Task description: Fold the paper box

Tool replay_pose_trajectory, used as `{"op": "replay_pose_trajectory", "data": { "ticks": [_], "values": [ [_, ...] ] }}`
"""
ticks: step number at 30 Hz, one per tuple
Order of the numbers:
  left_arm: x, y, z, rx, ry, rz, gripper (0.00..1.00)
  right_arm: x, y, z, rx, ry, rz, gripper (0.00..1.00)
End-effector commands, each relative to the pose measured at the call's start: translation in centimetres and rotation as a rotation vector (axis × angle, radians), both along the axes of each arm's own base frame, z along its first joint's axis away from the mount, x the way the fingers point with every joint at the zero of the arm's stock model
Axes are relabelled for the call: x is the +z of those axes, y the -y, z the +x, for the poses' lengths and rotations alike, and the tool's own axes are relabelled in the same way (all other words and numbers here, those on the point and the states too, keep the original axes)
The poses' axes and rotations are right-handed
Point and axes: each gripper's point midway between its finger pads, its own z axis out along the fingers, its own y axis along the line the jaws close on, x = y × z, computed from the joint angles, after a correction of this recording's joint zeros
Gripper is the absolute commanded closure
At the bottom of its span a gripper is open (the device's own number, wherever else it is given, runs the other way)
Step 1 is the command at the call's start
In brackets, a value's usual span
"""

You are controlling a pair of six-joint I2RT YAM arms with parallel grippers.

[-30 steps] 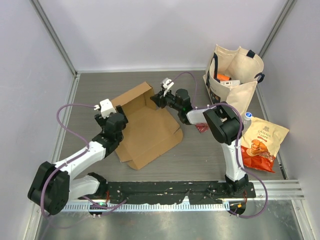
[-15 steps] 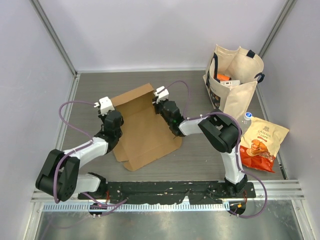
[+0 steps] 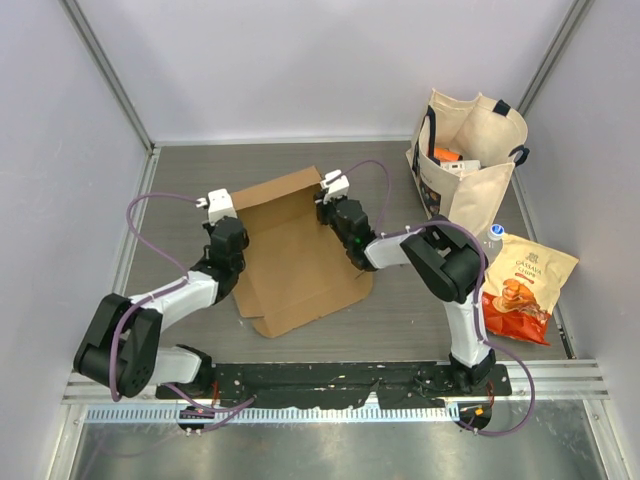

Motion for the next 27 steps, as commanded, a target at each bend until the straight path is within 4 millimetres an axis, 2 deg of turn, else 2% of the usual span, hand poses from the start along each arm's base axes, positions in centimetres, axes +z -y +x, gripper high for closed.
{"op": "replay_pose_trajectory", "data": {
  "ticks": [1,5,6,8,9,10,12,13,15,16,18,22,23,25,26,27],
  "values": [
    [3.2,2.3,1.9,-0.086,0.104,-0.044,1.00,2.0,-1.3,0.7,0.091,0.050,0.039,0.71],
    [3.1,2.4,1.9,-0.092,0.101,-0.036,1.00,1.9,-1.0,2.2,0.090,0.051,0.034,0.70],
    [3.1,2.4,1.9,-0.089,0.103,-0.036,1.00,1.7,-0.6,2.5,0.067,0.048,0.016,0.79],
    [3.2,2.5,1.9,-0.092,0.105,-0.045,1.00,1.1,-0.6,2.8,0.045,0.029,-0.006,0.86],
    [3.2,2.5,1.9,-0.094,0.107,-0.053,1.00,0.8,-1.0,2.3,0.027,0.027,-0.022,0.98],
    [3.2,2.8,2.0,-0.096,0.112,-0.076,1.00,0.5,0.8,2.8,-0.142,0.028,-0.053,0.99],
    [3.0,3.0,2.0,-0.097,0.112,-0.100,1.00,-0.6,1.2,2.4,-0.233,0.038,-0.116,0.99],
    [2.9,3.2,2.1,-0.094,0.115,-0.126,1.00,-1.0,0.4,1.4,-0.259,0.041,-0.126,0.99],
    [2.9,3.6,2.1,-0.103,0.119,-0.148,1.00,-1.1,1.4,0.7,-0.359,0.055,-0.153,0.99],
    [2.8,3.6,2.0,-0.103,0.116,-0.157,1.00,-0.6,1.0,0.5,-0.383,0.072,-0.155,0.99],
    [2.8,3.8,1.9,-0.094,0.114,-0.183,1.00,-1.4,0.9,0.5,-0.400,0.038,-0.187,0.99],
    [2.9,3.6,1.8,-0.074,0.105,-0.197,1.00,-1.4,1.0,-0.2,-0.358,0.040,-0.173,0.99],
    [2.7,3.4,1.7,-0.064,0.094,-0.197,0.98,-1.1,0.9,-0.2,-0.334,0.037,-0.163,0.95],
    [2.6,3.2,1.5,-0.058,0.092,-0.198,0.92,-0.7,0.9,-0.5,-0.297,-0.011,-0.138,0.79],
    [2.4,3.1,1.3,-0.052,0.084,-0.197,0.83,-0.7,1.2,-0.4,-0.268,-0.024,-0.122,0.68],
    [2.4,3.0,1.3,-0.046,0.083,-0.205,0.80,-0.2,0.6,-0.9,-0.194,-0.028,-0.091,0.64]
  ]
}}
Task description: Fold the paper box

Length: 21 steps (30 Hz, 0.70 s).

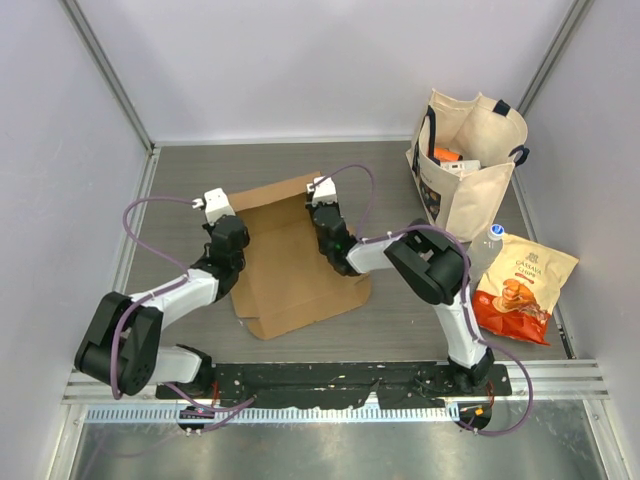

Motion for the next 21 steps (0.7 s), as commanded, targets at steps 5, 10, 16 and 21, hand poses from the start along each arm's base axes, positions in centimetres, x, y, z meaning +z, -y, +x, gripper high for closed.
{"op": "replay_pose_trajectory", "data": {
  "ticks": [5,10,16,21],
  "values": [
    [3.0,2.5,0.3,-0.079,0.076,-0.120,0.53,1.3,0.9,-4.0,0.287,-0.110,0.097,0.44],
    [3.3,3.1,-0.8,-0.134,0.074,-0.151,0.43,1.4,2.5,-5.5,0.410,-0.140,0.157,0.38],
    [2.9,2.8,-1.9,-0.132,0.041,-0.157,0.39,1.8,2.7,-4.5,0.426,-0.121,0.147,0.37],
    [2.3,3.3,-2.0,-0.156,0.021,-0.170,0.40,1.8,1.5,-2.7,0.422,-0.121,0.138,0.39]
  ]
}}
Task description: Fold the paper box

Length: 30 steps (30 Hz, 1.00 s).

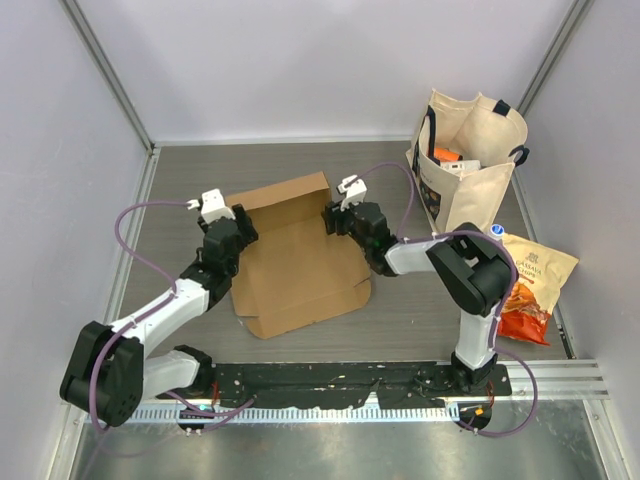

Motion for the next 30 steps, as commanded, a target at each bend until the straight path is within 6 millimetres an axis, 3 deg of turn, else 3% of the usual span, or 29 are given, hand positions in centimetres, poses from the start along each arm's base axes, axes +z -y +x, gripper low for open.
{"op": "replay_pose_trajectory", "data": {
  "ticks": [1,8,10,12,13,14,15,16,17,19,20,21,23,25,28,30],
  "values": [
    [-0.4,0.7,-0.3,-0.031,-0.009,-0.025,0.40,2.9,-2.6,2.2,0.028,0.066,0.056,0.40],
    [-0.4,0.3,-0.8,-0.001,-0.029,-0.063,0.38,2.1,-3.1,4.5,-0.148,0.086,-0.029,0.54],
    [-0.7,0.6,-1.4,-0.001,-0.052,-0.109,0.37,1.7,-3.1,4.0,-0.157,0.069,-0.043,0.46],
    [-0.3,0.8,-2.0,-0.011,-0.054,-0.143,0.36,2.9,-2.3,3.3,-0.196,0.043,-0.001,0.42],
    [-0.9,1.1,-2.7,-0.023,-0.084,-0.170,0.36,1.4,-1.1,2.2,-0.216,-0.014,-0.033,0.35],
    [-0.1,1.1,-3.2,-0.029,-0.067,-0.194,0.36,3.3,-0.5,1.3,-0.237,-0.032,0.030,0.29],
    [-0.4,1.2,-3.8,-0.039,-0.080,-0.207,0.36,3.0,0.1,0.6,-0.253,-0.074,0.033,0.22],
    [-0.8,1.4,-4.6,-0.051,-0.105,-0.237,0.36,1.2,1.5,-1.0,-0.277,-0.176,-0.032,0.19],
    [-0.1,1.6,-5.2,-0.068,-0.091,-0.262,0.36,0.8,2.3,-1.9,-0.307,-0.233,-0.031,0.19],
    [-1.2,1.8,-6.7,-0.093,-0.136,-0.286,0.35,0.0,4.6,-4.8,-0.315,-0.343,-0.094,0.17],
    [-1.0,2.6,-7.6,-0.140,-0.145,-0.323,0.36,-0.4,4.7,-6.0,-0.281,-0.393,-0.090,0.17],
    [-1.4,2.9,-8.3,-0.164,-0.172,-0.331,0.37,-1.0,6.3,-8.4,-0.278,-0.467,-0.097,0.17],
    [-1.2,5.4,-9.8,-0.321,-0.213,-0.375,0.49,-1.5,6.4,-10.8,-0.153,-0.586,-0.008,0.18],
    [-0.8,8.0,-11.3,-0.468,-0.241,-0.412,0.53,-1.5,7.3,-13.5,-0.093,-0.689,0.068,0.21],
    [0.1,11.6,-13.6,-0.618,-0.260,-0.395,0.53,-1.5,6.9,-16.5,0.020,-0.765,0.176,0.26],
    [1.0,12.5,-13.8,-0.619,-0.213,-0.320,0.51,-2.5,6.7,-18.0,0.053,-0.812,0.199,0.27]
  ]
}}
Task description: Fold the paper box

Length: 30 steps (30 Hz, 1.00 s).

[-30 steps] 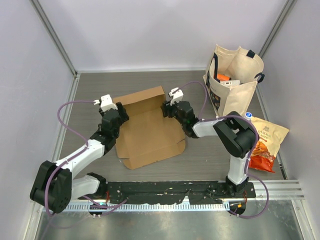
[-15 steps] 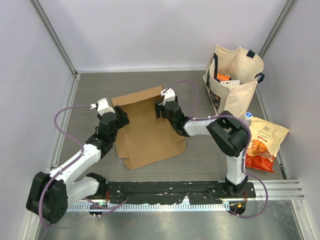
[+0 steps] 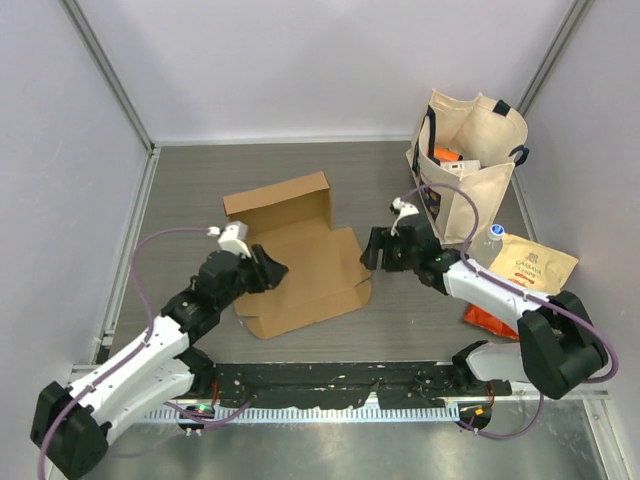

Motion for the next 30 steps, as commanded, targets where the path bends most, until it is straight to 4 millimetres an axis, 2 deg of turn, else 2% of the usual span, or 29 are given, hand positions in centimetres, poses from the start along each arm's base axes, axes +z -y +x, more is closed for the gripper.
{"op": "replay_pose_trajectory", "data": {
  "ticks": [1,3,4,5,6,7,8,9,11,12,14,15,16,17,18,20,21,26,29,30],
  "values": [
    [1.5,5.8,-4.0,-0.235,0.044,0.045,0.50,-2.6,-2.4,-6.4,0.150,-0.239,0.170,0.30],
    [1.7,7.1,-4.5,-0.269,0.073,0.087,0.48,-3.5,-2.9,-7.5,0.185,-0.279,0.197,0.35],
    [0.5,8.5,-5.6,-0.327,0.058,0.129,0.47,-3.8,-3.0,-7.7,0.183,-0.291,0.207,0.36],
    [0.5,9.3,-6.0,-0.357,0.069,0.153,0.46,-4.1,-3.0,-7.9,0.179,-0.298,0.213,0.38],
    [0.2,9.9,-6.2,-0.379,0.079,0.182,0.43,-4.6,-2.8,-8.2,0.177,-0.306,0.215,0.44],
    [-1.2,10.8,-6.7,-0.429,0.081,0.265,0.43,-4.9,-2.7,-8.3,0.164,-0.313,0.210,0.48],
    [-0.7,11.6,-6.7,-0.450,0.101,0.291,0.41,-5.2,-2.4,-8.3,0.146,-0.319,0.206,0.52],
    [-1.3,11.9,-6.7,-0.472,0.102,0.337,0.37,-5.5,-2.2,-8.5,0.137,-0.323,0.199,0.61],
    [-2.3,13.0,-6.4,-0.535,0.121,0.460,0.35,-5.5,-2.1,-8.2,0.121,-0.315,0.195,0.74],
    [-2.9,13.1,-6.6,-0.570,0.121,0.514,0.34,-4.9,-2.0,-7.9,0.109,-0.307,0.198,0.85],
    [-3.7,13.7,-6.2,-0.624,0.148,0.640,0.33,-4.0,-2.1,-7.7,0.094,-0.305,0.210,0.95],
    [-4.0,13.8,-6.2,-0.643,0.155,0.682,0.30,-2.9,-2.3,-7.6,0.085,-0.308,0.226,0.98],
    [-4.4,14.0,-6.5,-0.670,0.162,0.725,0.30,-2.2,-2.4,-7.5,0.081,-0.305,0.239,0.98],
    [-4.0,14.1,-5.9,-0.670,0.194,0.786,0.29,-1.6,-2.4,-7.3,0.073,-0.303,0.251,0.99],
    [-5.1,14.0,-6.3,-0.696,0.186,0.845,0.29,-1.1,-2.3,-7.3,0.055,-0.316,0.260,0.99],
    [-4.9,14.1,-5.9,-0.693,0.220,0.917,0.28,0.0,-2.1,-7.1,0.039,-0.311,0.278,0.99],
    [-5.5,14.3,-6.3,-0.729,0.233,0.964,0.28,0.4,-2.2,-7.3,0.043,-0.330,0.292,0.99],
    [-5.2,15.2,-6.2,-0.729,0.300,1.057,0.28,1.7,-2.6,-7.7,0.048,-0.390,0.382,0.99],
    [-4.5,14.5,-5.2,-0.627,0.347,1.194,0.34,2.2,-2.7,-7.9,0.058,-0.394,0.401,0.99],
    [-4.4,14.2,-5.0,-0.597,0.356,1.244,0.40,2.3,-2.8,-7.9,0.059,-0.393,0.406,0.99]
  ]
}}
